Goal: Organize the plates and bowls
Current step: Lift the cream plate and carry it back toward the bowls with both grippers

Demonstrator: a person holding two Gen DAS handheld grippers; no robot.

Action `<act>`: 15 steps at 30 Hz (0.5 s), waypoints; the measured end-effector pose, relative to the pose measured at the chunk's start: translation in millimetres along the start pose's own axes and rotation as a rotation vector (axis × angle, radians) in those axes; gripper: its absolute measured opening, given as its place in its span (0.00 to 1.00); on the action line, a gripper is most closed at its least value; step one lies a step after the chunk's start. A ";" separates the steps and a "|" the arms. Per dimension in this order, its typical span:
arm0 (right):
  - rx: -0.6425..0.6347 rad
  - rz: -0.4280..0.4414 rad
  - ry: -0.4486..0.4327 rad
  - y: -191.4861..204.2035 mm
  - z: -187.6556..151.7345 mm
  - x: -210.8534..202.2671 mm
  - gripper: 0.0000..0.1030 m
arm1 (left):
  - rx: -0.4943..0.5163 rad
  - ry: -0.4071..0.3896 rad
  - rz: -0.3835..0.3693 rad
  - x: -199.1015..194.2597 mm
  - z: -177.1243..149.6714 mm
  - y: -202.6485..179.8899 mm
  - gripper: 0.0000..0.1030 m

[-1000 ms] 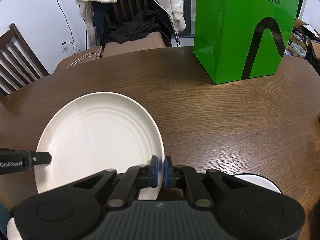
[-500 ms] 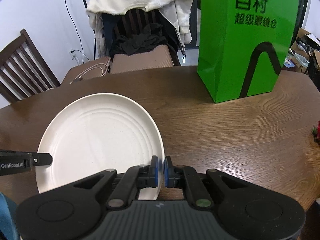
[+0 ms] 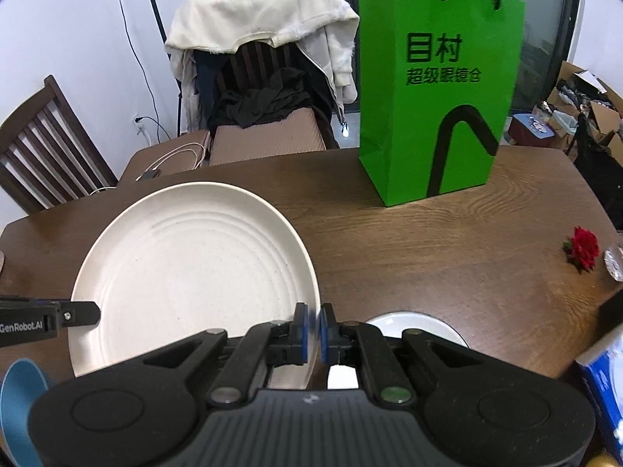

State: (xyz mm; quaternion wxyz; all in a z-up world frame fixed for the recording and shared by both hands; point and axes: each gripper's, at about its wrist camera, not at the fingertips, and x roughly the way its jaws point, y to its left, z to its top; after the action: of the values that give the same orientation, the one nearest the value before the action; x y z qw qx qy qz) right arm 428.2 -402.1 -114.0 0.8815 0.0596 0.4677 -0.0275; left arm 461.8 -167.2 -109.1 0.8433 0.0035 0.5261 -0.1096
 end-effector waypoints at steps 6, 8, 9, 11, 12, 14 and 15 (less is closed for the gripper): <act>0.015 -0.015 -0.005 -6.6 -17.7 -21.7 0.06 | 0.020 0.000 -0.013 -14.3 -15.3 -11.6 0.11; 0.019 -0.024 -0.007 -8.7 -23.2 -29.1 0.06 | 0.027 -0.001 -0.018 -19.3 -21.0 -15.2 0.11; 0.022 -0.028 -0.008 -9.6 -25.8 -32.9 0.06 | 0.032 -0.002 -0.019 -22.1 -24.3 -17.5 0.11; 0.028 -0.034 -0.011 -12.3 -31.8 -40.8 0.06 | 0.039 -0.001 -0.024 -28.6 -30.5 -20.0 0.11; 0.030 -0.037 -0.013 -13.4 -35.1 -45.0 0.06 | 0.043 -0.002 -0.026 -31.1 -33.3 -21.3 0.11; 0.037 -0.041 -0.016 -14.7 -41.1 -52.4 0.06 | 0.050 -0.004 -0.031 -37.1 -39.8 -24.2 0.11; 0.040 -0.043 -0.017 -15.4 -44.1 -56.6 0.06 | 0.052 -0.004 -0.033 -39.8 -42.6 -25.2 0.11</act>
State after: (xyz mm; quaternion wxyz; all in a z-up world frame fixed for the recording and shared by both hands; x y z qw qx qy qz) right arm 358.6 -412.1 -92.9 0.8832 0.0669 0.4608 -0.0564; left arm 402.5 -179.4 -90.0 0.8420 0.0166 0.5214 -0.1370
